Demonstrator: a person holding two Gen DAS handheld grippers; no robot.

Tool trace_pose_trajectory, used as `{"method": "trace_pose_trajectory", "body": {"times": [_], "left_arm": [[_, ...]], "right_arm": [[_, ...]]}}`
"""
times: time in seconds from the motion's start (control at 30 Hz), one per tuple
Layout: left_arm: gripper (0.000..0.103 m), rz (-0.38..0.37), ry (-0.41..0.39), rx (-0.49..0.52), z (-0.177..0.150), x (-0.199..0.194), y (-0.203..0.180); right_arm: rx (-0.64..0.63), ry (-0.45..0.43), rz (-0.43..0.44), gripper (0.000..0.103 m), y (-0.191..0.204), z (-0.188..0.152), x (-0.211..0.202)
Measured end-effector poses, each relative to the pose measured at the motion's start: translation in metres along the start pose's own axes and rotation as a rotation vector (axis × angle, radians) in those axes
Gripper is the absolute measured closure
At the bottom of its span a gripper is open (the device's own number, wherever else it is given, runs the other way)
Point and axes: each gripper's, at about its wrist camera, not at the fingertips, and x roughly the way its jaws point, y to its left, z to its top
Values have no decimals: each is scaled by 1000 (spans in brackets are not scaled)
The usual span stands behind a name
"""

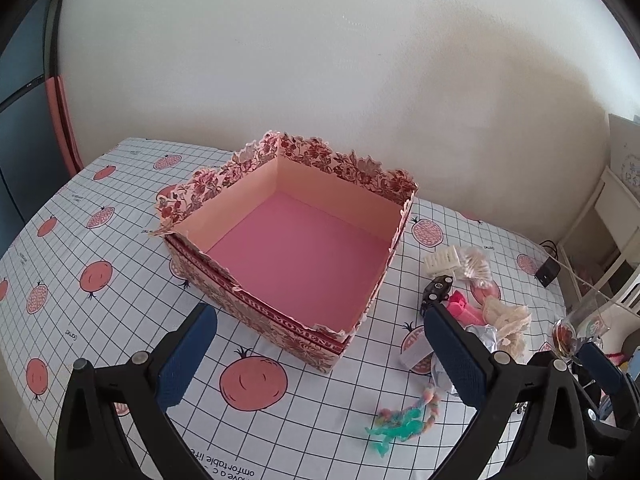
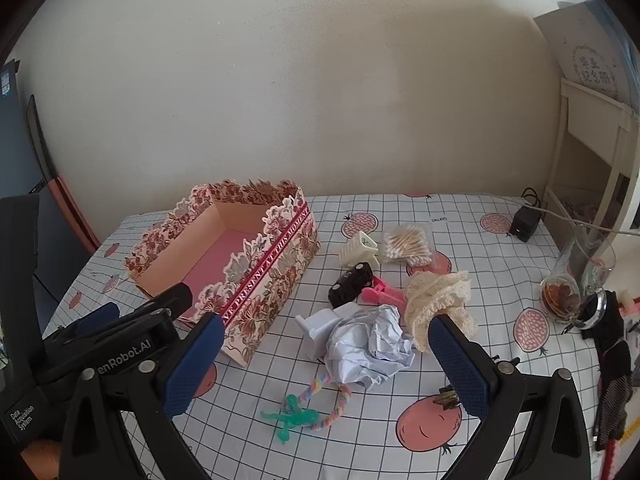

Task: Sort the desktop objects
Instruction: 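Move the right gripper toward the crumpled white paper and open it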

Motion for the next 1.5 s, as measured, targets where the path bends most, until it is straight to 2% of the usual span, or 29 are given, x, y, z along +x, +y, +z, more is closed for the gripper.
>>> {"method": "trace_pose_trajectory", "body": {"times": [0.17,0.3,0.47,0.6,0.7,0.8,0.97,1.07,1.2,1.37,1.5], "left_arm": [[0,-15,44,25,-5,18,-15],[0,-36,84,51,-11,34,-27],[0,-71,157,83,-23,59,-45],[0,-68,211,81,-34,78,-55],[0,-45,195,106,-37,80,-62],[0,-44,187,115,-37,81,-64],[0,-71,196,103,-36,83,-67],[0,-108,205,113,-36,81,-72],[0,-160,233,143,-40,83,-86],[0,-173,261,174,-47,91,-99],[0,-188,272,153,-46,96,-99]], "right_arm": [[31,11,-10,0,-17,-8,11],[58,32,-52,0,-32,-13,20],[144,76,-172,0,-63,-20,31],[257,111,-201,0,-92,-28,38],[353,138,-161,0,-109,-33,44],[393,179,-152,0,-118,-37,52],[378,224,-255,0,-137,-44,54],[424,248,-282,0,-153,-48,55],[486,283,-277,0,-166,-55,60],[497,340,-295,0,-170,-67,73],[530,339,-299,0,-171,-67,70]]}}
